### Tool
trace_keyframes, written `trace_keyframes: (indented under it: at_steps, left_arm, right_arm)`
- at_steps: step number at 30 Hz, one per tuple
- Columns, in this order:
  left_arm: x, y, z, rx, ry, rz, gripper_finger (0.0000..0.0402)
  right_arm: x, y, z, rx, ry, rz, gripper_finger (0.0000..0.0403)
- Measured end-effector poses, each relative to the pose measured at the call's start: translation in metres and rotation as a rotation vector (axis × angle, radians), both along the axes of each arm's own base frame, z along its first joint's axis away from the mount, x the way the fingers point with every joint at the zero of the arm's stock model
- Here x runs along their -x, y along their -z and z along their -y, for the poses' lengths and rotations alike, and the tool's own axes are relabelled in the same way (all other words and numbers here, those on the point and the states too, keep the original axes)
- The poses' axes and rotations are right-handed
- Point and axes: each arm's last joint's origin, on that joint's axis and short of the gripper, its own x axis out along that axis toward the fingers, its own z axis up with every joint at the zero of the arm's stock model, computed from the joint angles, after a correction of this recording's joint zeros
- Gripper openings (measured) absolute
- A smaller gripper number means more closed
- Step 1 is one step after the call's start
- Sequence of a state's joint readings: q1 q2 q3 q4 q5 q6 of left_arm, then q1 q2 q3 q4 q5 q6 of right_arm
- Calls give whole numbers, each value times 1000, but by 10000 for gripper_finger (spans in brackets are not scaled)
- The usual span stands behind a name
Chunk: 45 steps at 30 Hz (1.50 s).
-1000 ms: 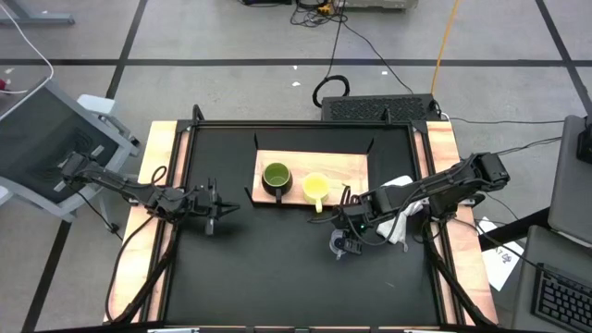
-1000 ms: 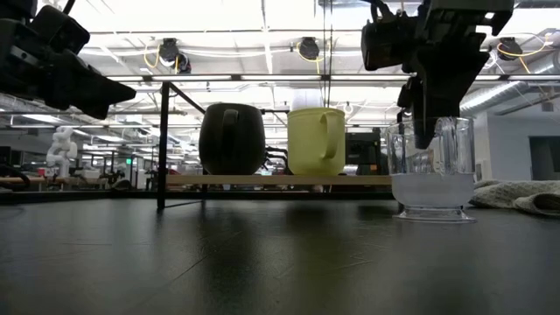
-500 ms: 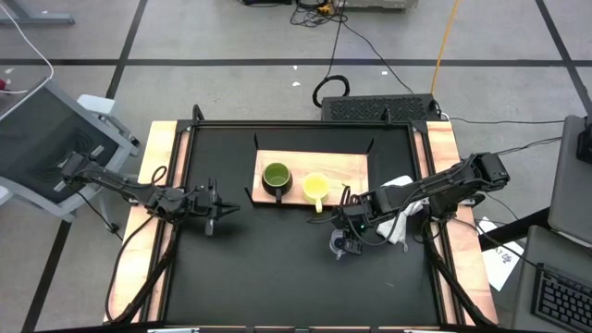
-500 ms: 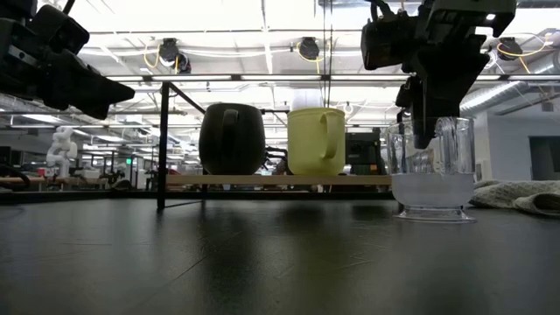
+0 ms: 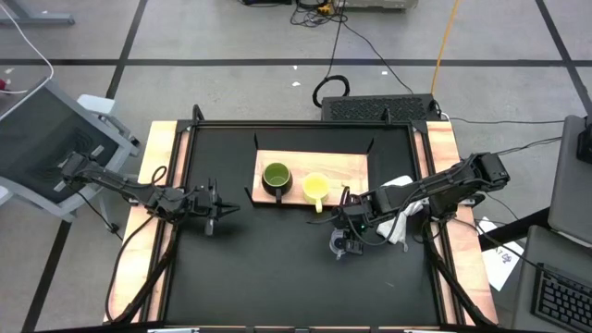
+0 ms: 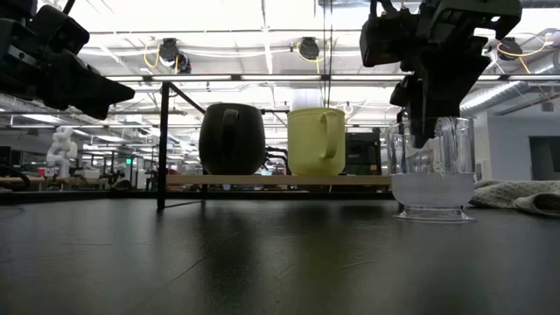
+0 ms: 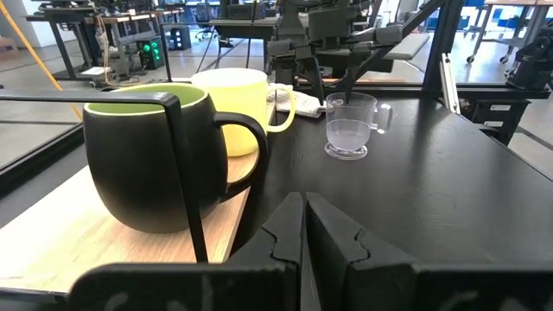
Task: Stack small to large cups/mugs on shelf
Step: Put the transparent mug on the shelf
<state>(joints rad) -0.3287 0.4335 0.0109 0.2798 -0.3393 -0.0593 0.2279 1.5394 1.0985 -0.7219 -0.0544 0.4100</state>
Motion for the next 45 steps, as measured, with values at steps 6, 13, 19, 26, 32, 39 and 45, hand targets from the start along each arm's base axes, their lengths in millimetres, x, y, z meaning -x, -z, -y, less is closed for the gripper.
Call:
trace_keyframes:
  at_steps: [6,13,19,26,32,39,45]
  left_arm:
    - [0,0,0,-1,0,0,19]
    - [0,0,0,-1,0,0,19]
    - [0,0,0,-1,0,0,19]
    - [0,0,0,-2,0,0,19]
    - [0,0,0,-1,0,1,19]
    - [0,0,0,-1,0,1,19]
    - [0,0,0,-1,0,1,19]
  right_arm:
    - [0,0,0,-8,27,-3,160]
    - [0,0,0,-11,40,-5,120]
    - [0,0,0,-7,42,-4,79]
    - [0,0,1,12,54,1,29]
    - [0,0,1,15,46,1,3]
    - [1,-1,1,17,40,-14,1]
    - [-2,-13,0,28,6,-14,1]
